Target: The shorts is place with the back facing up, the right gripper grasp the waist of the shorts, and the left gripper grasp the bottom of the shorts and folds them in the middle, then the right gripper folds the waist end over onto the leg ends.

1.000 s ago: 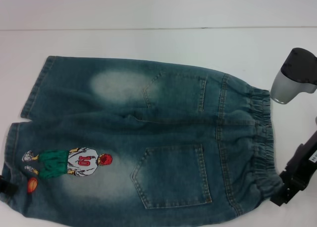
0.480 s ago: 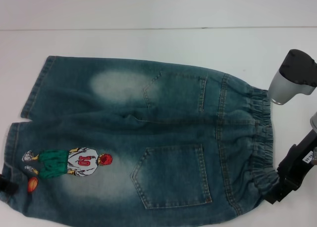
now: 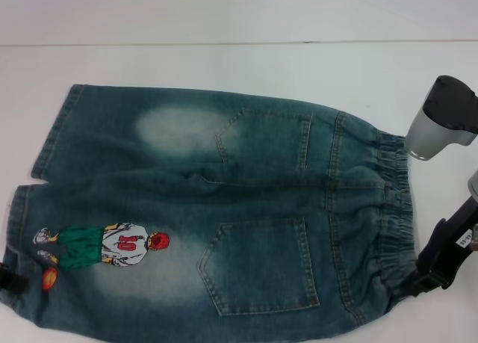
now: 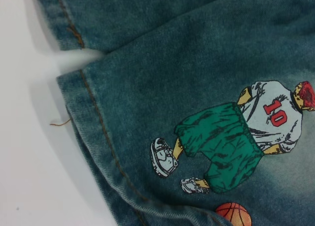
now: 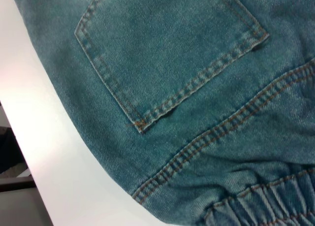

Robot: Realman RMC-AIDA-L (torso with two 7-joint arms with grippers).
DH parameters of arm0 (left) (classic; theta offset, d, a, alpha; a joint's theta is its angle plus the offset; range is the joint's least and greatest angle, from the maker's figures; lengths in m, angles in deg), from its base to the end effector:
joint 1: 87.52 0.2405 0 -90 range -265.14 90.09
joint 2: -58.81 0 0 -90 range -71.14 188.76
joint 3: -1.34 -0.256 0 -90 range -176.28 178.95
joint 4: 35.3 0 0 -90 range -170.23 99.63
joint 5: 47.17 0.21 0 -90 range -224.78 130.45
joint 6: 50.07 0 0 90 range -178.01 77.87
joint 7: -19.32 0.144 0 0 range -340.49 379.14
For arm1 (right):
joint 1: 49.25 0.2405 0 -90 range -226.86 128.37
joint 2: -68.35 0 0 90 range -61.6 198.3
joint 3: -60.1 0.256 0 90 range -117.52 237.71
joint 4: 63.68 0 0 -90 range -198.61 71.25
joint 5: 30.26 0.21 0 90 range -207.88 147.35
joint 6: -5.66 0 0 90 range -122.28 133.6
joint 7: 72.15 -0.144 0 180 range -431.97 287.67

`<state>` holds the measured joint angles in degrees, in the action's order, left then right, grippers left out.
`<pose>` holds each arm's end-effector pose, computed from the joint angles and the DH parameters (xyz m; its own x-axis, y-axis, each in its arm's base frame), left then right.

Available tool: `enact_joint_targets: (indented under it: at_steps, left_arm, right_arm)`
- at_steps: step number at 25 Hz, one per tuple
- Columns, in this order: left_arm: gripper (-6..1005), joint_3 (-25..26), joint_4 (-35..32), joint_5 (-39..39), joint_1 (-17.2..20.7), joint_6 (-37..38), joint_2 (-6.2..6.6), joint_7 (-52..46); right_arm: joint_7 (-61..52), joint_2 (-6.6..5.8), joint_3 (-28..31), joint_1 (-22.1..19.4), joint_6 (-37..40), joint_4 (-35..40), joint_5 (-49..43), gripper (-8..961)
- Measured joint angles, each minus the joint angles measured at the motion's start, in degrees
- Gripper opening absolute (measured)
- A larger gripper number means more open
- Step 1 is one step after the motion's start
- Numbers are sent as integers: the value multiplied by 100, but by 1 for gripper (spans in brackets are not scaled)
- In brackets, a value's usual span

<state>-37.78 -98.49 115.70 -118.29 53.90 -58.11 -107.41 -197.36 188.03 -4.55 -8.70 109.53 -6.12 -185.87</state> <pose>-0.3195 0.2980 0.0782 0.3976 0.9061 -0.1448 0.8350 -0.4227 -0.3523 0.2324 0.3262 -0.0017 0.6649 -0.5794 0.4714 -0.5974 -0.7913 -0.1300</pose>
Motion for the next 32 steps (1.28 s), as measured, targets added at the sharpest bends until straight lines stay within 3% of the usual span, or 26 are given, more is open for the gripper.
enact_joint_targets:
  at_steps: [6,8,12,19,25,32]
  left_arm:
    - [57,20,5,-8,1,4,13,4]
    - [57,50,5,-33,1,14,21,32]
    - [57,639,20,-284,-90,54,129,277]
    - [56,1269,86,-827,-232,-100,289,457]
    - [56,1429,82,-1380,-332,-513,339,460]
    - [57,1405,231,-1482,-477,-1371,257,416]
  right_arm:
    - [9,-3,25,-74,2,133,0,44]
    - [30,-2,83,-131,-3,268,63,45]
    - [83,-17,330,-334,20,805,440,47]
    - [415,-90,1483,-450,48,1175,1226,49]
    - [730,-158,2318,-515,-14,1182,1654,52]
    - [957,-272,2887,-610,-337,1015,1780,55]
